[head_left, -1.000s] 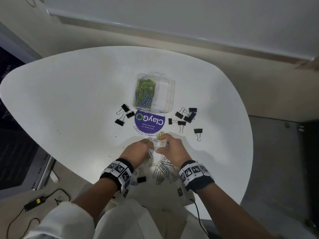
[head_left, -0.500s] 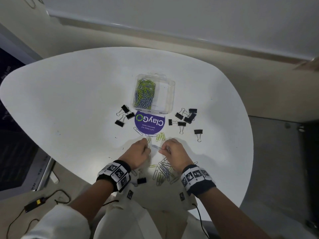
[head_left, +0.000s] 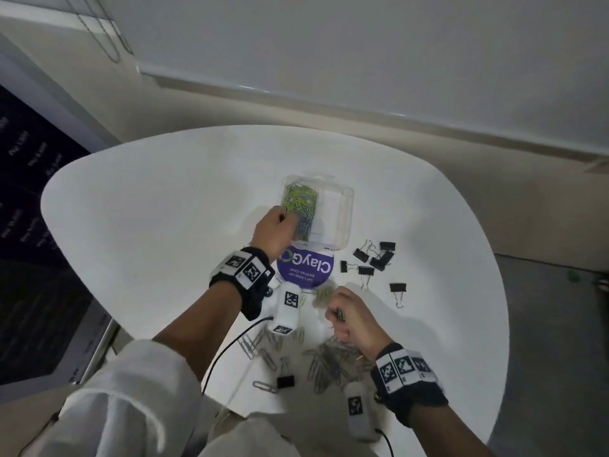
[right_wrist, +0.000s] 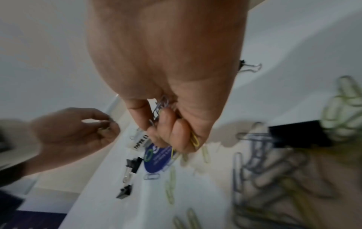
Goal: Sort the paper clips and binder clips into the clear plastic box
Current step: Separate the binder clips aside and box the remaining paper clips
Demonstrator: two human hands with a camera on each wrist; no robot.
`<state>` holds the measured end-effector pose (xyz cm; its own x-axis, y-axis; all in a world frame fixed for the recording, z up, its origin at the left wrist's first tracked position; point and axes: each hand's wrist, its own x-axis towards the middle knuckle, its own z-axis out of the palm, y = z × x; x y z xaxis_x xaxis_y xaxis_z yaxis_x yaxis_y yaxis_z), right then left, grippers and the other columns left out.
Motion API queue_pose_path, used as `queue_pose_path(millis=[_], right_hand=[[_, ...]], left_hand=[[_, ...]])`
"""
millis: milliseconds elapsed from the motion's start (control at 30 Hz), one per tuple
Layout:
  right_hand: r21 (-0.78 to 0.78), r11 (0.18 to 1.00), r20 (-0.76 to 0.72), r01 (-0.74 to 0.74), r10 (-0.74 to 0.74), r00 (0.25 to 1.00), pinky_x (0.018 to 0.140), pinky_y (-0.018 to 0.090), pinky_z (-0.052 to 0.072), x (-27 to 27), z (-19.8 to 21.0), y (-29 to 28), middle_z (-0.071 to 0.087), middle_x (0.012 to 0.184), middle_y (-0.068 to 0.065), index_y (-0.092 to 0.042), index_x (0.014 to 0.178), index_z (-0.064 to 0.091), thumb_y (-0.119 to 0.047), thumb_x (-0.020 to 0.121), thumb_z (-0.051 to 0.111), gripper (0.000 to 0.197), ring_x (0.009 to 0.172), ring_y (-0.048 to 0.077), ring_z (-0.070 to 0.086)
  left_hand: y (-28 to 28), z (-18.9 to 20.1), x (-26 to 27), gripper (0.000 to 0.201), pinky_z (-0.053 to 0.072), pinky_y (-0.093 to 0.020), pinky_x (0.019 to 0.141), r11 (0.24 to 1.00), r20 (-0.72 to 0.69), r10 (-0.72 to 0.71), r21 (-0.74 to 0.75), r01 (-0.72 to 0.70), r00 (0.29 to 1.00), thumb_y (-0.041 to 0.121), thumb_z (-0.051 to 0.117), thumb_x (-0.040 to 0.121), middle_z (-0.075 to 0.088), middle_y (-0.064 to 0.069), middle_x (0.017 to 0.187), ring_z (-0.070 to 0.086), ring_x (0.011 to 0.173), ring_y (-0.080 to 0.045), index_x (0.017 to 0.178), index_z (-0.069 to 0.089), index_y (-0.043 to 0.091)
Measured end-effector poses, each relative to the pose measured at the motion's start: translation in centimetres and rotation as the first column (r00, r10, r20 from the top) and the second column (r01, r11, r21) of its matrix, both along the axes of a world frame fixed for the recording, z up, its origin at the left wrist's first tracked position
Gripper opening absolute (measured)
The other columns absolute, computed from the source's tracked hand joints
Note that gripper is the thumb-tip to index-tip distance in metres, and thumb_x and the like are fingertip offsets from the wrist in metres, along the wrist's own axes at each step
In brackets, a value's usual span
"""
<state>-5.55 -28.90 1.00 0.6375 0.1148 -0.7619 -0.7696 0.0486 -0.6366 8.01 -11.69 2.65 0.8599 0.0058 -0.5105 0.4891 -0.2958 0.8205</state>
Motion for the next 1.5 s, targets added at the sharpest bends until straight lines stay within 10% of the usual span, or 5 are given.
queue_pose_path(millis=[600, 867, 1200, 1333, 1500], right_hand=[[-0.241, 0.961, 0.294, 0.133, -0.058, 0.954, 0.068, 0.034, 0.048, 18.1, 0.9, 6.3, 0.055, 0.069, 0.003, -0.01, 0.083, 0.056, -0.015, 0.09, 0.049, 0.012, 0.067, 0.02, 0.052], [-0.365, 0.93, 0.279, 0.043, 0.065, 0.958, 0.115, 0.042, 0.036, 17.3, 0.0, 6.2, 0.046, 0.148, 0.0, -0.019, 0.146, 0.041, -0.02, 0.098, 0.041, 0.048, 0.135, 0.017, 0.044], [-0.506, 0.858, 0.482, 0.087, 0.197, 0.853, 0.07, 0.007, 0.047, 11.0, 1.4, 1.8, 0.068, 0.097, -0.008, -0.022, 0.106, 0.07, -0.01, 0.094, 0.059, 0.02, 0.085, -0.002, 0.061], [-0.555, 0.816, 0.363, -0.16, 0.411, 0.836, 0.073, 0.027, 0.057, 6.1, -0.7, -1.0, 0.071, 0.089, -0.003, -0.022, 0.095, 0.072, -0.009, 0.086, 0.07, 0.016, 0.08, 0.01, 0.066], [-0.598, 0.587, 0.116, -0.546, 0.737, 0.666, 0.073, 0.011, 0.039, 1.5, -2.4, -3.9, 0.053, 0.101, -0.008, -0.03, 0.1, 0.066, -0.026, 0.063, 0.088, 0.043, 0.089, 0.001, 0.051]], left_hand=[[2.9, -2.7, -1.3, 0.035, 0.043, -0.035, 0.106, 0.995, 0.157, -0.039, -0.081, 0.052, 0.987, 0.014, 0.04, 0.097, 0.061, 0.002, 0.126, 0.057, 0.118, -0.008, 0.128, 0.055, 0.017], [0.7, -2.5, 0.3, 0.047, 0.041, -0.026, 0.106, 0.996, 0.246, -0.083, 0.061, 0.07, 0.966, -0.01, 0.042, 0.089, 0.057, -0.004, 0.132, 0.052, 0.12, -0.009, 0.131, 0.052, 0.011], [2.6, -2.3, -1.2, 0.02, 0.051, -0.021, 0.075, 0.951, 0.34, -0.26, 0.252, 0.179, 0.904, 0.006, 0.058, 0.088, 0.065, 0.003, 0.096, 0.062, 0.081, -0.011, 0.105, 0.064, 0.016], [5.7, -2.5, -4.9, 0.009, 0.041, -0.021, 0.063, 0.783, 0.234, -0.588, 0.408, 0.47, 0.775, 0.016, 0.061, 0.085, 0.058, 0.012, 0.081, 0.052, 0.067, -0.001, 0.09, 0.062, 0.023], [7.7, -4.0, -8.6, 0.051, 0.048, -0.032, 0.078, 0.346, -0.148, -0.868, 0.501, 0.793, 0.473, 0.042, 0.077, 0.066, 0.049, 0.007, 0.106, 0.051, 0.093, -0.013, 0.108, 0.053, 0.027]])
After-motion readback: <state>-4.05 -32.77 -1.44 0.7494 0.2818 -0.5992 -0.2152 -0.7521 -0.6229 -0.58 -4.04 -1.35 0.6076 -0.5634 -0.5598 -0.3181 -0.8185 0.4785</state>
